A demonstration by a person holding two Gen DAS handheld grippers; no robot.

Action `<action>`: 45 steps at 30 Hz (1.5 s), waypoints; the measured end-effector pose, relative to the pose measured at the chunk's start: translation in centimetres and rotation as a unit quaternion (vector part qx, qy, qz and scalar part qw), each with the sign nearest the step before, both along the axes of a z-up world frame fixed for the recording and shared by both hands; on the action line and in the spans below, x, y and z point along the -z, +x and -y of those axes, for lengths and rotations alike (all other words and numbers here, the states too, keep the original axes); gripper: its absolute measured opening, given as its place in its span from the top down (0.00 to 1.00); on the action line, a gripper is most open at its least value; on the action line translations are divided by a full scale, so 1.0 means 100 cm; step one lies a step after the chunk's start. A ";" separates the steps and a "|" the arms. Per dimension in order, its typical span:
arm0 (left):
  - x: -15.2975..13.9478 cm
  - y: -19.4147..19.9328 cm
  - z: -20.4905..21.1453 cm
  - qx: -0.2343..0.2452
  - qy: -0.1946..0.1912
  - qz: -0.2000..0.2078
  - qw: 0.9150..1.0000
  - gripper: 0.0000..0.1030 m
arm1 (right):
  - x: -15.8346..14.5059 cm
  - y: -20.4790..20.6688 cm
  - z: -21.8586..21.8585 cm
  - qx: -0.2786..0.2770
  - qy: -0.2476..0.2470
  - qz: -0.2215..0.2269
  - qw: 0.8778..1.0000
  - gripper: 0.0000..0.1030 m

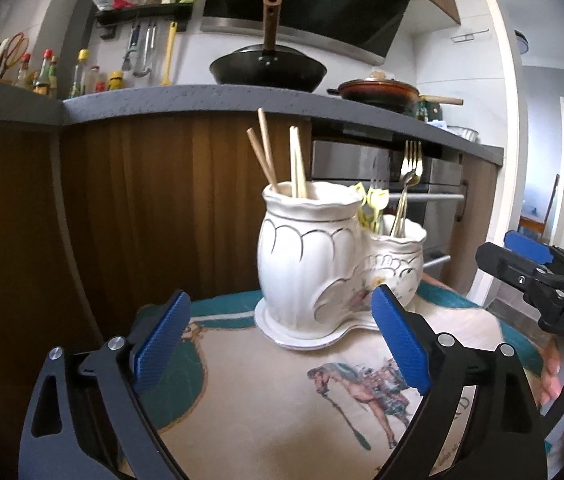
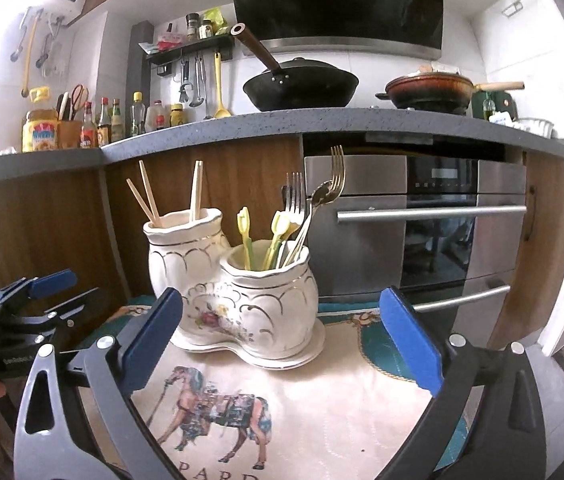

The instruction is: Organize utensils

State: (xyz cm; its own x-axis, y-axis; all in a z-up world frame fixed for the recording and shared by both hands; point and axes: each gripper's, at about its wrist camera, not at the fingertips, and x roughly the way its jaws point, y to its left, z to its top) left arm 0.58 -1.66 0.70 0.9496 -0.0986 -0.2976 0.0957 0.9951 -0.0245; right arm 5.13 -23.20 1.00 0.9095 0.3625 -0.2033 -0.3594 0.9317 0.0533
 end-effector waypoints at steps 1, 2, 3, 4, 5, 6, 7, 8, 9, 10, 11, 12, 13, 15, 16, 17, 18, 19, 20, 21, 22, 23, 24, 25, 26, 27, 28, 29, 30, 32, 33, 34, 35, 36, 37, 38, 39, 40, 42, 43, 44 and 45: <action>0.000 0.000 -0.001 -0.001 -0.001 -0.001 1.000 0.11 | 0.002 0.000 -0.001 0.000 -0.004 0.002 1.000 0.05; 0.000 0.000 -0.002 -0.001 -0.003 0.000 1.000 0.11 | 0.004 0.001 -0.002 -0.001 -0.007 0.004 1.000 0.05; 0.000 -0.001 -0.003 -0.002 -0.005 0.003 1.000 0.10 | 0.005 0.002 -0.002 -0.001 -0.009 0.004 1.000 0.05; -0.001 -0.001 -0.004 -0.003 -0.006 0.004 1.000 0.09 | 0.006 0.003 -0.003 0.000 -0.011 0.000 1.000 0.05; -0.001 -0.001 -0.004 -0.005 -0.006 0.004 1.000 0.09 | 0.005 0.004 -0.002 0.001 -0.011 -0.001 1.000 0.05; -0.001 0.000 -0.005 -0.008 -0.006 0.004 1.000 0.08 | 0.005 0.004 -0.002 0.001 -0.008 0.000 1.000 0.05; -0.001 0.000 -0.004 -0.010 -0.006 0.004 1.000 0.07 | 0.005 0.004 -0.001 0.000 -0.007 0.001 1.000 0.05; -0.001 0.000 -0.004 -0.012 -0.004 0.004 1.000 0.07 | 0.005 0.004 -0.001 0.000 -0.007 0.000 1.000 0.05; -0.001 -0.001 -0.003 -0.012 -0.003 0.005 1.000 0.06 | 0.005 0.004 -0.001 0.001 -0.008 -0.001 1.000 0.05; -0.001 -0.002 -0.002 -0.012 0.001 0.007 1.000 0.06 | 0.005 0.004 -0.001 0.000 -0.009 -0.001 1.000 0.05; -0.001 -0.002 -0.001 -0.012 0.003 0.008 1.000 0.06 | 0.006 0.003 -0.001 0.000 -0.011 -0.001 1.000 0.05; -0.001 -0.002 0.000 -0.012 0.006 0.009 1.000 0.05 | 0.005 0.003 -0.001 0.000 -0.013 0.000 1.000 0.05; -0.001 -0.002 0.001 -0.012 0.007 0.009 1.000 0.05 | 0.005 0.003 -0.002 0.000 -0.014 0.000 1.000 0.05; -0.001 -0.002 0.001 -0.014 0.008 0.008 1.000 0.05 | 0.005 0.002 -0.003 0.000 -0.017 0.001 1.000 0.05; -0.001 -0.001 0.001 -0.016 0.008 0.007 1.000 0.05 | 0.005 0.002 -0.003 -0.001 -0.017 0.001 1.000 0.05; -0.001 -0.001 0.001 -0.016 0.007 0.007 1.000 0.05 | 0.005 0.003 -0.003 -0.002 -0.017 0.001 1.000 0.05; -0.001 -0.001 0.001 -0.016 0.007 0.007 1.000 0.05 | 0.005 0.003 -0.002 -0.002 -0.015 0.000 1.000 0.05; -0.001 -0.001 0.001 -0.016 0.008 0.007 1.000 0.05 | 0.005 0.004 -0.001 -0.002 -0.013 -0.002 1.000 0.05; -0.001 -0.001 0.001 -0.016 0.008 0.007 1.000 0.05 | 0.005 0.004 -0.001 -0.002 -0.012 -0.003 1.000 0.05; -0.001 -0.001 0.001 -0.016 0.009 0.007 1.000 0.05 | 0.005 0.005 -0.001 -0.002 -0.011 -0.004 1.000 0.05; -0.001 -0.001 0.001 -0.016 0.009 0.007 1.000 0.05 | 0.005 0.005 -0.001 -0.002 -0.011 -0.005 1.000 0.05; -0.001 -0.001 0.001 -0.016 0.010 0.006 1.000 0.05 | 0.005 0.005 -0.002 -0.002 -0.011 -0.006 1.000 0.05; -0.001 -0.001 0.002 -0.016 0.011 0.006 1.000 0.05 | 0.005 0.005 -0.002 -0.001 -0.012 -0.005 1.000 0.05; -0.001 -0.001 0.002 -0.016 0.012 0.006 1.000 0.05 | 0.005 0.005 -0.002 -0.001 -0.013 -0.005 1.000 0.05; -0.001 -0.001 0.002 -0.015 0.013 0.006 1.000 0.05 | 0.005 0.005 -0.003 -0.001 -0.013 -0.005 1.000 0.05; -0.001 -0.001 0.002 -0.016 0.014 0.006 1.000 0.05 | 0.006 0.006 -0.003 -0.001 -0.014 -0.005 1.000 0.05; -0.001 0.000 0.002 -0.016 0.014 0.006 1.000 0.05 | 0.006 0.007 -0.003 -0.001 -0.014 -0.005 1.000 0.05; -0.001 0.000 0.002 -0.016 0.013 0.006 1.000 0.05 | 0.006 0.006 -0.003 -0.001 -0.013 -0.005 1.000 0.05; -0.001 0.000 0.002 -0.016 0.013 0.006 1.000 0.05 | 0.006 0.006 -0.003 0.000 -0.013 -0.005 1.000 0.05; -0.001 0.000 0.002 -0.017 0.013 0.006 1.000 0.05 | 0.006 0.007 -0.003 0.000 -0.013 -0.006 1.000 0.05; -0.001 0.000 0.002 -0.017 0.012 0.006 1.000 0.05 | 0.007 0.007 -0.004 0.000 -0.013 -0.006 1.000 0.05; -0.001 0.000 0.002 -0.018 0.012 0.006 1.000 0.05 | 0.007 0.007 -0.004 -0.001 -0.013 -0.006 1.000 0.05; -0.001 0.000 0.002 -0.018 0.013 0.006 1.000 0.05 | 0.006 0.007 -0.003 -0.001 -0.013 -0.006 1.000 0.05; -0.001 0.000 0.002 -0.018 0.013 0.006 1.000 0.05 | 0.006 0.007 -0.003 -0.001 -0.013 -0.006 1.000 0.05; -0.001 0.000 0.002 -0.017 0.013 0.006 1.000 0.05 | 0.007 0.007 -0.003 -0.001 -0.013 -0.006 1.000 0.05; -0.001 0.000 0.002 -0.017 0.013 0.006 1.000 0.05 | 0.006 0.007 -0.003 -0.001 -0.013 -0.006 1.000 0.05; -0.001 0.000 0.002 -0.018 0.012 0.005 1.000 0.05 | 0.006 0.007 -0.003 -0.001 -0.013 -0.006 1.000 0.05; -0.001 0.000 0.002 -0.018 0.012 0.006 1.000 0.05 | 0.007 0.007 -0.003 -0.001 -0.013 -0.007 1.000 0.05; -0.001 0.000 0.001 -0.018 0.012 0.005 1.000 0.05 | 0.006 0.007 -0.003 -0.001 -0.013 -0.006 1.000 0.05; -0.001 0.000 0.001 -0.017 0.012 0.006 1.000 0.05 | 0.007 0.007 -0.004 0.000 -0.013 -0.007 1.000 0.05; -0.001 0.000 0.001 -0.017 0.012 0.006 1.000 0.05 | 0.007 0.008 -0.004 0.000 -0.013 -0.007 1.000 0.05; -0.001 0.000 0.001 -0.017 0.012 0.006 1.000 0.05 | 0.007 0.007 -0.004 0.000 -0.013 -0.007 1.000 0.05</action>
State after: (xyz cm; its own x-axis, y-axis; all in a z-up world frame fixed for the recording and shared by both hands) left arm 0.56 -1.80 0.83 0.9558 -0.0587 -0.2882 0.0617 0.9981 0.0012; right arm 5.87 -22.84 0.30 0.9064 0.3575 -0.2250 -0.3595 0.9326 0.0337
